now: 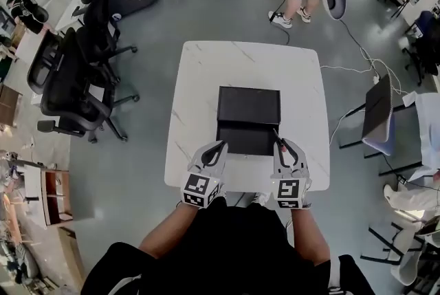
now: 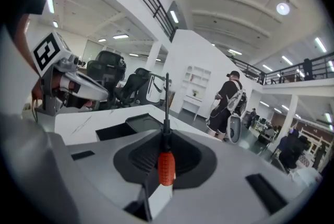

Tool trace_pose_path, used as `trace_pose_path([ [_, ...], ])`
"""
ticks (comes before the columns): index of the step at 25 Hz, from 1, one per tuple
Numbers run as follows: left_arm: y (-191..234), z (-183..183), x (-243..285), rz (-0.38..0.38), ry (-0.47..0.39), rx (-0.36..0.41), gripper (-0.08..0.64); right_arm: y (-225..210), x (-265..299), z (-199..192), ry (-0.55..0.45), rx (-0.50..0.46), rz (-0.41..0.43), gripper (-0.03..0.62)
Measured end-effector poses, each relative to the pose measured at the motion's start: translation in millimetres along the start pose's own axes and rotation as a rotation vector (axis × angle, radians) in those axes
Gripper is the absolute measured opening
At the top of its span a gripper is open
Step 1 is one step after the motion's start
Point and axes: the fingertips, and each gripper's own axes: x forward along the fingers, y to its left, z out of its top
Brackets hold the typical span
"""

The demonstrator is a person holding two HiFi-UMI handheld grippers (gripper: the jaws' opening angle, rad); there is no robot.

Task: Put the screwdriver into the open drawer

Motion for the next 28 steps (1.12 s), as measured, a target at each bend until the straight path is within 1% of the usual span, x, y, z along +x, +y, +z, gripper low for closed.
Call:
trace_pose_path([
  [3,6,-6,-5,0.055,0.009,-0.018,0.008,7,16,-6,0.04,-0.089,0.069,0.058],
  [8,18,-19,-15,0.13,0.021,-0.046,0.008,34,43,-15,0.082,-0.185,0.196,0.058],
  [10,21,-25,-17,0.15,0.03,-0.057,0.008,48,53,-21,0.111,-0.232,0.249,0.058],
  [13,26,-30,-19,0.174,0.036,-0.068,0.008,69,69,-32,0.172,-0.334,0.337,0.058],
  [18,35,-28,-23,0.208,0.02,-0.079,0.008,97,89,-55,0.274,-0.489,0.493,0.058],
  [23,43,-30,-29,0.238,0.017,-0.094,0.008,115,109,-79,0.403,-0.559,0.612,0.058],
  [26,47,-33,-32,0.251,0.023,-0.101,0.008,124,119,-92,0.48,-0.597,0.665,0.058],
  [28,49,-33,-34,0.258,0.024,-0.103,0.008,129,124,-97,0.507,-0.62,0.691,0.058],
])
